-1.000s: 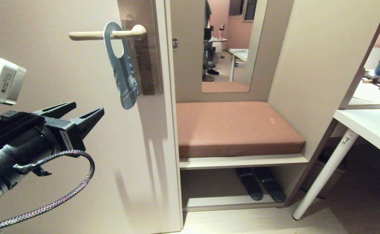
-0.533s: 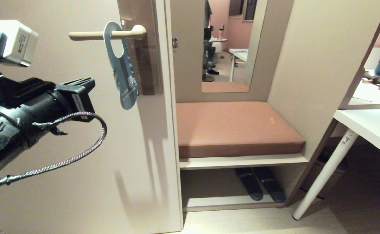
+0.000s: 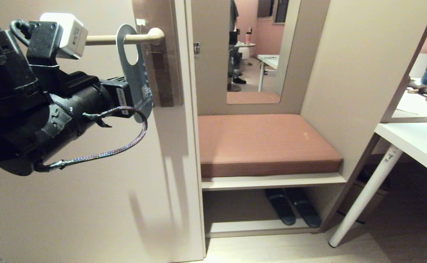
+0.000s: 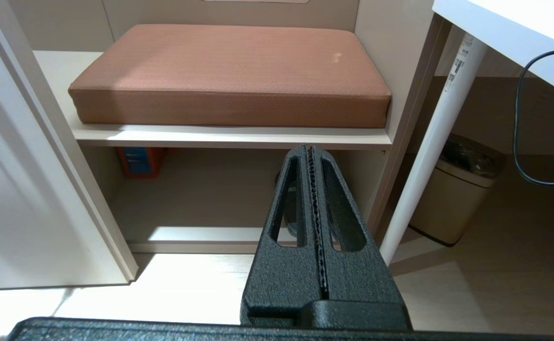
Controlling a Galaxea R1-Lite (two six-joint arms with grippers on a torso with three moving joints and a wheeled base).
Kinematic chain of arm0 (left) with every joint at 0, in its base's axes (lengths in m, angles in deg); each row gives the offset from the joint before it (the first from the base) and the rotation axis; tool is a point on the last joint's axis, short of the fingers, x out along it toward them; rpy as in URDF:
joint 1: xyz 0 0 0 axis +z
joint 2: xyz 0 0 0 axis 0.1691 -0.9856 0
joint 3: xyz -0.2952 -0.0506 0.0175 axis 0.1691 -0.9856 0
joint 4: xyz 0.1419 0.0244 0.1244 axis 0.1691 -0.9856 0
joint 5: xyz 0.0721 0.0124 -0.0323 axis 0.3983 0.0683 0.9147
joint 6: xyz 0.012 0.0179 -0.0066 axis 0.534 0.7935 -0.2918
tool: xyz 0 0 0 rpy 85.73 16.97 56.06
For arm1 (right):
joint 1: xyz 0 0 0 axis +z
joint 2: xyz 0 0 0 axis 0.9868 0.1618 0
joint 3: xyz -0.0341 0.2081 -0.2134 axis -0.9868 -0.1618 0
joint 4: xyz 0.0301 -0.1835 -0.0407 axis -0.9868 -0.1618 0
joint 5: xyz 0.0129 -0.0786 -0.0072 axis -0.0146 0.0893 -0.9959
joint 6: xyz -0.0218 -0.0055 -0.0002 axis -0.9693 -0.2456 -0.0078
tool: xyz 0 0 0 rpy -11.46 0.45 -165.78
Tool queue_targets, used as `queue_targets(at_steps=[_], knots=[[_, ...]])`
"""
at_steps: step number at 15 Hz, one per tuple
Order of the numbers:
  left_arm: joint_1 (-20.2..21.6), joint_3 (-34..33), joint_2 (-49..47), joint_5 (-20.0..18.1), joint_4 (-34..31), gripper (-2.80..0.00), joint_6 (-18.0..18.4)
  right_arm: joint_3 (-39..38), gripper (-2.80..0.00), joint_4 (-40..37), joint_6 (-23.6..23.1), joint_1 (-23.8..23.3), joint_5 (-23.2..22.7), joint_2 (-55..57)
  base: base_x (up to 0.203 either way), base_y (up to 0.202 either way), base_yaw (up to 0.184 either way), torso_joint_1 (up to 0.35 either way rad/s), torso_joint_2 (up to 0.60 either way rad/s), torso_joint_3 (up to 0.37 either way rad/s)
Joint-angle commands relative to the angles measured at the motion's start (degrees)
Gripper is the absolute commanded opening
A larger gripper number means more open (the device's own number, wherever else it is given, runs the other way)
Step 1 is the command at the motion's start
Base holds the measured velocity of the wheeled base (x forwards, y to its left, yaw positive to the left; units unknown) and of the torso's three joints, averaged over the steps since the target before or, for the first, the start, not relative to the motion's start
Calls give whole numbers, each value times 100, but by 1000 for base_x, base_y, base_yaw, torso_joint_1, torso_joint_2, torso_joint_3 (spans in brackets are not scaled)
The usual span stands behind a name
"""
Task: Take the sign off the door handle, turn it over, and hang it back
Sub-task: Hang the sign back with the other side facing out
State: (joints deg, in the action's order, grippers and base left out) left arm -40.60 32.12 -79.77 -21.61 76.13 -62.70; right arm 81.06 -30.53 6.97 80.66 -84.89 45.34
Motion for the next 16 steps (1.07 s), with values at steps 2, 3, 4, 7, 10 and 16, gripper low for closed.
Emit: queue_targets(at_steps=[2,3,4,7,10,16], knots=[[-2,48,-270,16,22,-280,0,0,-280,0,2,2,-1,0,0,0,0,0,0,0],[-1,120,-328,16,23,-280,-5,0,-280,1,2,2,-1,0,0,0,0,0,0,0],[-4,200,-398,16,23,-280,-6,0,-280,5,2,2,5,0,0,0,0,0,0,0],[-28,440,-548,16,23,-280,3,0,-280,9,2,2,-1,0,0,0,0,0,0,0],[-74,553,-590,16,21,-280,12,0,-280,0,2,2,-1,0,0,0,0,0,0,0],[-453,700,-670,30,23,-280,3,0,-280,0,2,2,-1,0,0,0,0,0,0,0]])
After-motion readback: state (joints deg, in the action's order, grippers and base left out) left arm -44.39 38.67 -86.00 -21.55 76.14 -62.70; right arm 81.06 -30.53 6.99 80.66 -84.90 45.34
